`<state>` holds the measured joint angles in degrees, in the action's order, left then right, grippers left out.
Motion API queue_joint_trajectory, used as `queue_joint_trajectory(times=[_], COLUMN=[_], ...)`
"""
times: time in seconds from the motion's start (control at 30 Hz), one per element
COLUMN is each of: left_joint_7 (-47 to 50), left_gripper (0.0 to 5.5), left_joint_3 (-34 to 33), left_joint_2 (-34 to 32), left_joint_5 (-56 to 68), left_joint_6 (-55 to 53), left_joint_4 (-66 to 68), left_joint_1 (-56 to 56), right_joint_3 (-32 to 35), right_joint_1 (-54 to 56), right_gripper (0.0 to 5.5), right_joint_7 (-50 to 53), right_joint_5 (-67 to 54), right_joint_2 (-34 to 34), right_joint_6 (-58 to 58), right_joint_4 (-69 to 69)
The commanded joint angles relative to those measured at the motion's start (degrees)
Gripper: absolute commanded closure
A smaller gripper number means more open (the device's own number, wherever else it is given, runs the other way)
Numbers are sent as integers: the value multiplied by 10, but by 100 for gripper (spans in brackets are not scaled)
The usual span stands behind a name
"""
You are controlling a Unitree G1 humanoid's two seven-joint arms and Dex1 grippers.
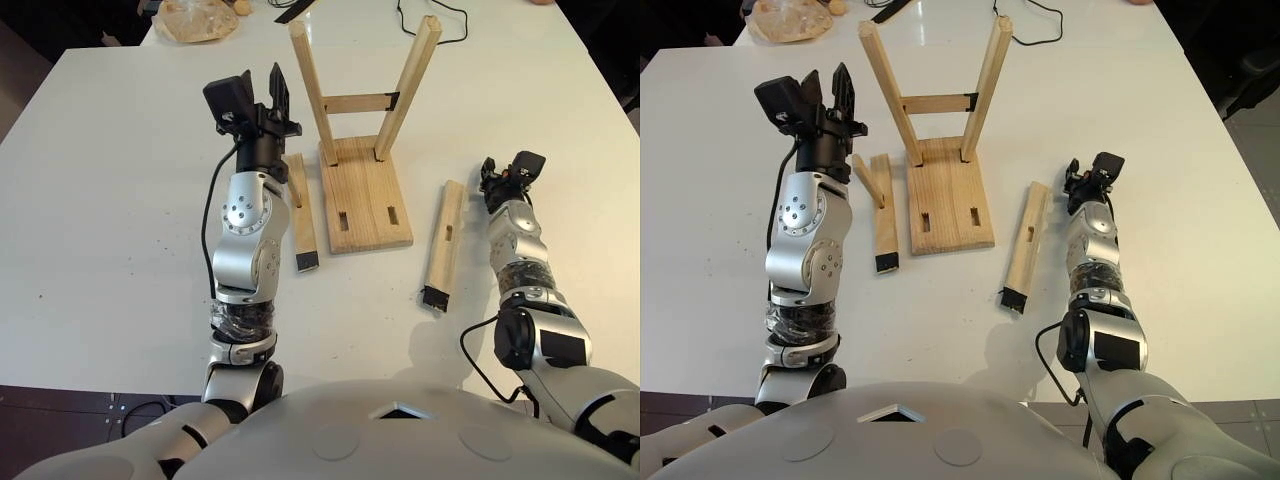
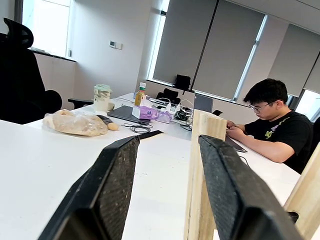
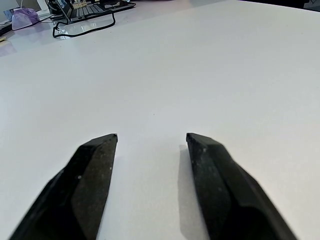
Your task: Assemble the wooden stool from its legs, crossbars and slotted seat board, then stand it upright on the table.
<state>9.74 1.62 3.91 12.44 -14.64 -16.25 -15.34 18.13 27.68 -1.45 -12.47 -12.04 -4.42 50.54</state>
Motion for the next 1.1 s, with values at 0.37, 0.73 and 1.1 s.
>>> queue_joint_trajectory(times=[0.37,0.73,1.1], left_joint_7=[-1,47,9], left_gripper=[329,329,329], left_joint_3=[-36,-38,36], left_joint_2=[39,14,-25], left_joint_5=[100,28,43], left_joint_6=[-166,-79,-229], left_joint_4=[53,-3,-96], left_joint_1=[14,10,115], right_joint_3=[-10,-10,-30], right_joint_1=[-52,-62,-75], right_gripper=[296,296,296], right_joint_7=[5,3,-5], right_joint_5=[8,14,32], right_joint_2=[27,28,18], right_joint_6=[18,16,8], right_joint_4=[38,34,10])
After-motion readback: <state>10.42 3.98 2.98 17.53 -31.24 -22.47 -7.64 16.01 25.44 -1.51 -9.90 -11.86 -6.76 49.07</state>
